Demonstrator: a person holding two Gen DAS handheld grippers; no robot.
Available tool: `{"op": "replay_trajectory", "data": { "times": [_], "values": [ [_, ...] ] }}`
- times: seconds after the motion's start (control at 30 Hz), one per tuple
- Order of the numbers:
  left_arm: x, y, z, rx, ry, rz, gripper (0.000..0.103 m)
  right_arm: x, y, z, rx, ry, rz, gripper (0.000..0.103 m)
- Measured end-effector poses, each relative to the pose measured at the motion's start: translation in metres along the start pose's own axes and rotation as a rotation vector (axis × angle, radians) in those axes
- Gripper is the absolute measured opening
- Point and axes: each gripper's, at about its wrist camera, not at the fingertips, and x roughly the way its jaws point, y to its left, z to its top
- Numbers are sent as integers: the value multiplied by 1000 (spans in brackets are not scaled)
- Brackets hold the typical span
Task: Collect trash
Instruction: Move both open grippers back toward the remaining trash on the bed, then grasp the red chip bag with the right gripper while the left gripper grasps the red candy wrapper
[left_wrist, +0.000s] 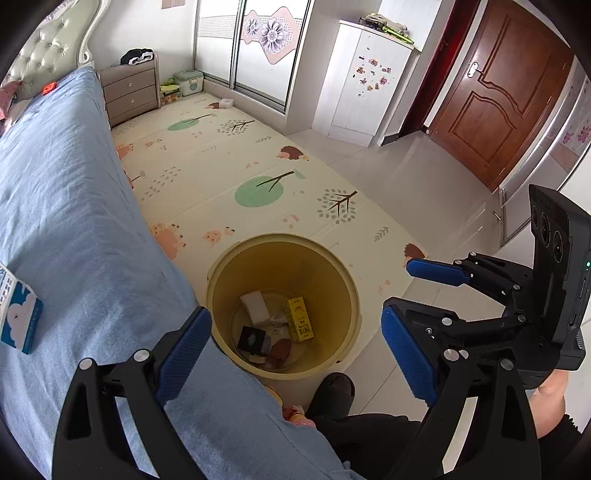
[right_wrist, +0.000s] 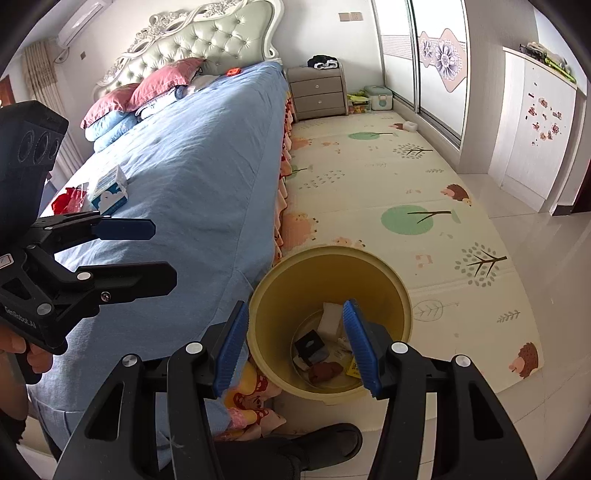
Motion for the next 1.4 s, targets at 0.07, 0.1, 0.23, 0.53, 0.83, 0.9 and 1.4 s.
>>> {"op": "replay_trajectory", "data": {
  "times": [0.07,0.1,0.23,0.53,0.83,0.9,1.4],
  "values": [
    [-12,4,-6,-4,-18,9,93,-4,7,2,-8,-6,12,53],
    [-18,7,-10,-9,-26,14,93,-6,11,3,-12,-10,20,53],
    [-43,21,-26,-29,-55,53,93,-13,32,7,-37,-21,53,53],
    [-104,76,-64,-110,-118,156,93,-16,102,23,-136,-43,138,53],
    [-161,143,-104,-228,-182,235,93,-3,190,40,-247,-42,237,53],
    [-172,157,-113,-253,-195,254,93,3,208,43,-266,-35,260,53],
    [-218,276,-167,-439,-230,336,93,70,329,80,-329,50,414,53]
  ]
}}
